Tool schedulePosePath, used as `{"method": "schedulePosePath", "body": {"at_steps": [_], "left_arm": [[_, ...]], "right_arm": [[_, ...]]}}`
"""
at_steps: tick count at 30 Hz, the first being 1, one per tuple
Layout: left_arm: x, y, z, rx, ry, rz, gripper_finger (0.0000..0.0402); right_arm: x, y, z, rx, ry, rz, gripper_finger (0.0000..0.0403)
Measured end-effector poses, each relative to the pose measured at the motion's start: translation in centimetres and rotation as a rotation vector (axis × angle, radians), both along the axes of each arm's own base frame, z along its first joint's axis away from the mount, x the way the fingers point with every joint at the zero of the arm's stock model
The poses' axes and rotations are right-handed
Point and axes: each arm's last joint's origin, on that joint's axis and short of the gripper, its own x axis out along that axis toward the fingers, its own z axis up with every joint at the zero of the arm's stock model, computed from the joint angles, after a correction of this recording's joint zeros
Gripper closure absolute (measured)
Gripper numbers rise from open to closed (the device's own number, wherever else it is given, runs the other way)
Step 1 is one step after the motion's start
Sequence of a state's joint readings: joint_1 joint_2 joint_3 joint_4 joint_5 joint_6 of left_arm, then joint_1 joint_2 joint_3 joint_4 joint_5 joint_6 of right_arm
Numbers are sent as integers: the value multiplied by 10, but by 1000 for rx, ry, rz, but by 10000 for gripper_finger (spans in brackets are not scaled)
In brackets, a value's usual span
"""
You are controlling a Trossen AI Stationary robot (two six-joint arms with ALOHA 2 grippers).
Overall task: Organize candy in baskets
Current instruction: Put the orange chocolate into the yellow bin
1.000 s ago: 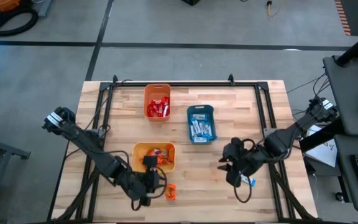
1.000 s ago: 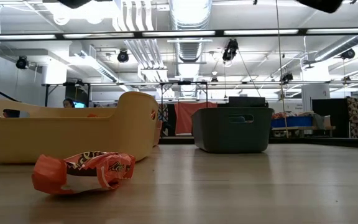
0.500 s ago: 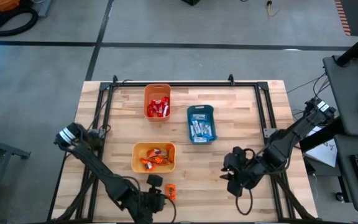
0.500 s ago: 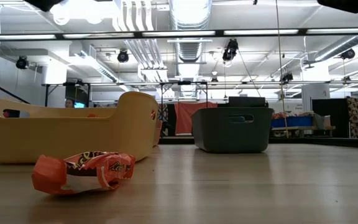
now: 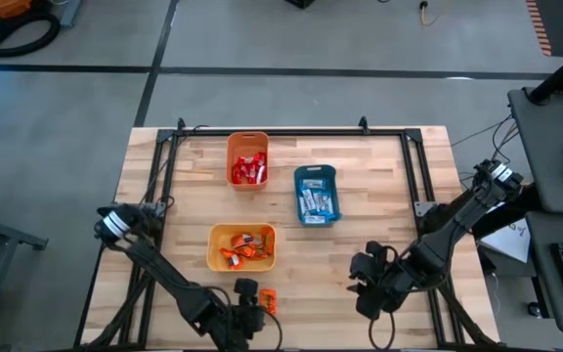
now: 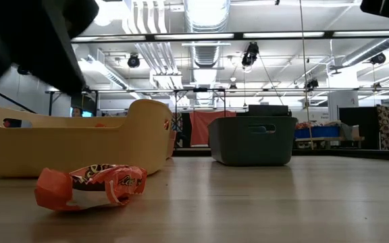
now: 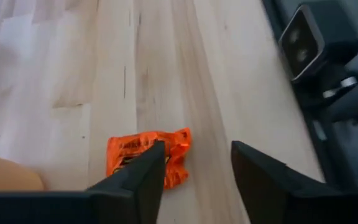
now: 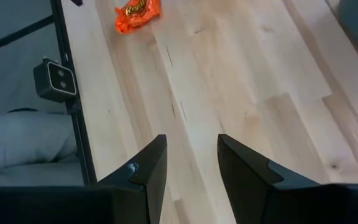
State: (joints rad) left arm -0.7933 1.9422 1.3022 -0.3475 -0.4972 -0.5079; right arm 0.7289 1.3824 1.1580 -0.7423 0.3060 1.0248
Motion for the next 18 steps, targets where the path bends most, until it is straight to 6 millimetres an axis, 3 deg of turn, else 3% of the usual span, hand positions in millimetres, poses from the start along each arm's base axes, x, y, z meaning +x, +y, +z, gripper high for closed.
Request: {"method": "schedulePosePath", "body": {"at_steps": [8, 18], "left_arm": [[3, -3, -25, 54, 35, 5, 176], [6, -1, -48, 95, 69, 15, 202]], "right_arm": [[-1, 2, -1, 11, 4, -12, 264], [-1, 2, -1, 5, 0, -14, 270]]}}
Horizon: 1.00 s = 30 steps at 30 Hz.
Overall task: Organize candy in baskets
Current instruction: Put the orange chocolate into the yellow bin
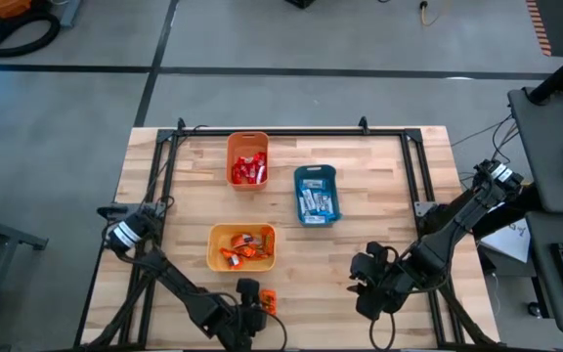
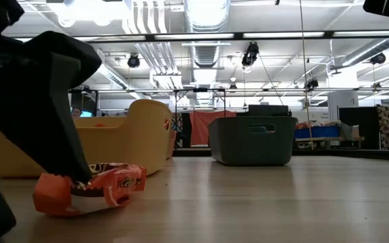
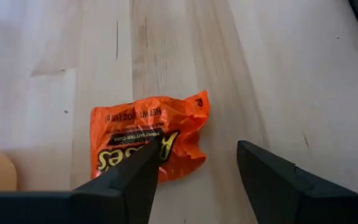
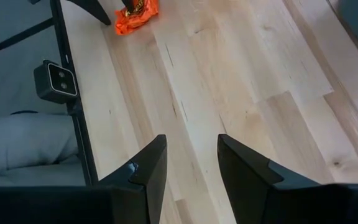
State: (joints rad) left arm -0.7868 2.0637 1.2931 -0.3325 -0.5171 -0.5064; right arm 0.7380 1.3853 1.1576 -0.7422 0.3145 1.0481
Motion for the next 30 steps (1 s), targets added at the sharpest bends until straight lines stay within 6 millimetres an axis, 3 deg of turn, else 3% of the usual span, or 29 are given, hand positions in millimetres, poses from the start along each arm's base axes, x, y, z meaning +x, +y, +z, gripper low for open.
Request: {"method": "schedulePosePath", "body": {"at_steps": [5, 19, 23, 30], "left_arm": [[1, -1, -5, 9, -2, 4, 240], [1, 1, -4, 60, -20, -4, 395], [-1, 1, 9, 64, -27, -46, 394], [-6, 6, 57, 56, -110, -117, 401]], "right_arm": [[0, 0, 0, 0, -1, -1, 266], [0, 0, 0, -19, -16, -8, 272], [0, 0, 0, -24, -17, -2, 271], [0, 0, 0, -25, -18, -3, 279]]}}
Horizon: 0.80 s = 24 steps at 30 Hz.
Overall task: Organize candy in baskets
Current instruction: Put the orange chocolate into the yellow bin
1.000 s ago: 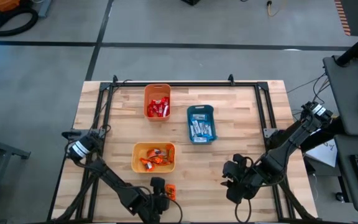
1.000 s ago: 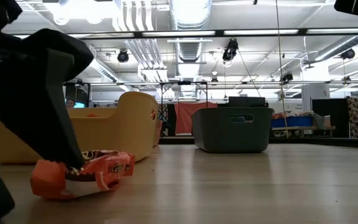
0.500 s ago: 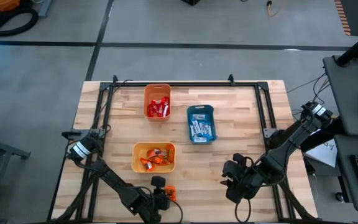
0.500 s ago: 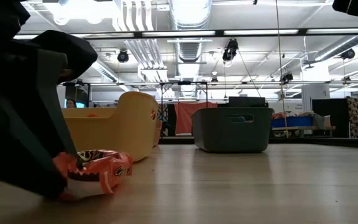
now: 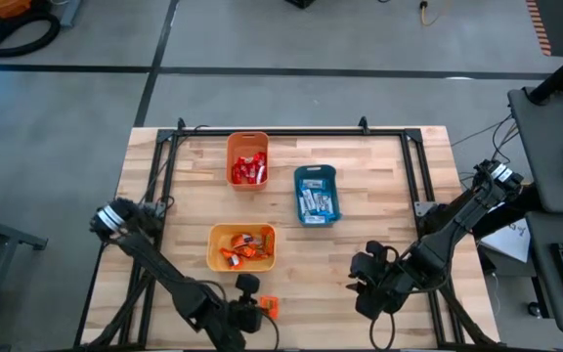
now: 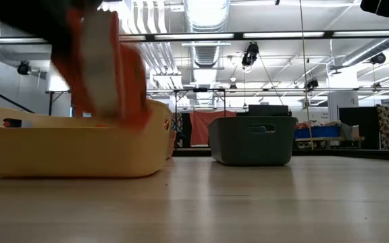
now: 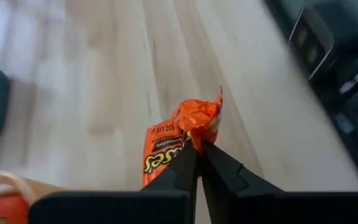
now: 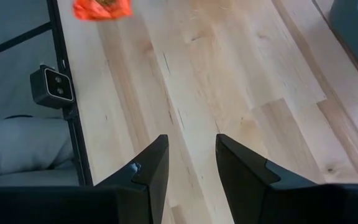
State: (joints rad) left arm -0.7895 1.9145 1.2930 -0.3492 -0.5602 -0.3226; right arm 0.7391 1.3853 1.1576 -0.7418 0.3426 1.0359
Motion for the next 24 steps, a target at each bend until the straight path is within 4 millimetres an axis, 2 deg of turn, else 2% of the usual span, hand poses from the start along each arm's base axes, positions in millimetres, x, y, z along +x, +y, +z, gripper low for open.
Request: {"method": "schedulePosePath", "body": {"at_steps": [8, 15, 19, 24], "left_arm": [[-23, 24, 61, 13, -50, 21, 401], [-49, 56, 90, 74, 14, 103, 401], [-59, 71, 91, 112, 70, 148, 402], [-71, 94, 73, 148, 124, 201, 402]], "right_arm": [[1, -1, 0, -26, -16, -1, 280], [1, -2, 0, -46, -31, -13, 280], [1, -2, 0, -47, -32, -14, 280], [1, -2, 0, -62, -45, -25, 280]]}}
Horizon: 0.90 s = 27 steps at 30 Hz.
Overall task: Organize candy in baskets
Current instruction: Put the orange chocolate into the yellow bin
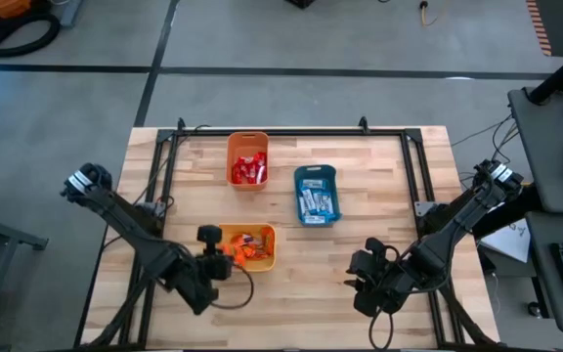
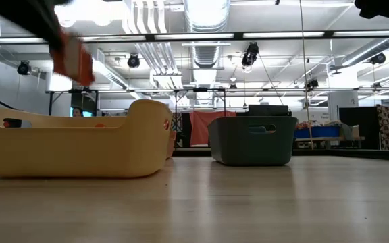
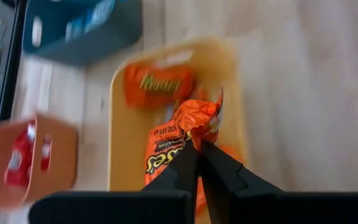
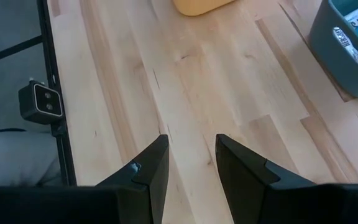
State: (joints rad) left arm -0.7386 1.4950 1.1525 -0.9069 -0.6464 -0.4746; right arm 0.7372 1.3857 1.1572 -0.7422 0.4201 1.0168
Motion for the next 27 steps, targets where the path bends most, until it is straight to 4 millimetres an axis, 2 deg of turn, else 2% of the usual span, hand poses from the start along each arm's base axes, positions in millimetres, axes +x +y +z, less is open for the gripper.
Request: {"method": "schedulePosePath", "body": {"at_steps": [5, 9, 18, 22, 27], "left_arm": [[-15, 29, -25, -14, 45, 104, 402], [-18, 45, -41, -80, 53, 165, 402], [-14, 59, -51, -172, 39, 308, 401], [-13, 60, -51, -183, 31, 325, 400], [-13, 60, -51, -183, 31, 325, 374]], "right_arm": [[0, 0, 0, 0, 0, -1, 280], [0, 0, 0, 2, 0, -4, 280], [0, 0, 0, 15, -1, -24, 280], [0, 0, 0, 22, -1, -32, 280], [0, -1, 0, 44, 1, -62, 280]]}}
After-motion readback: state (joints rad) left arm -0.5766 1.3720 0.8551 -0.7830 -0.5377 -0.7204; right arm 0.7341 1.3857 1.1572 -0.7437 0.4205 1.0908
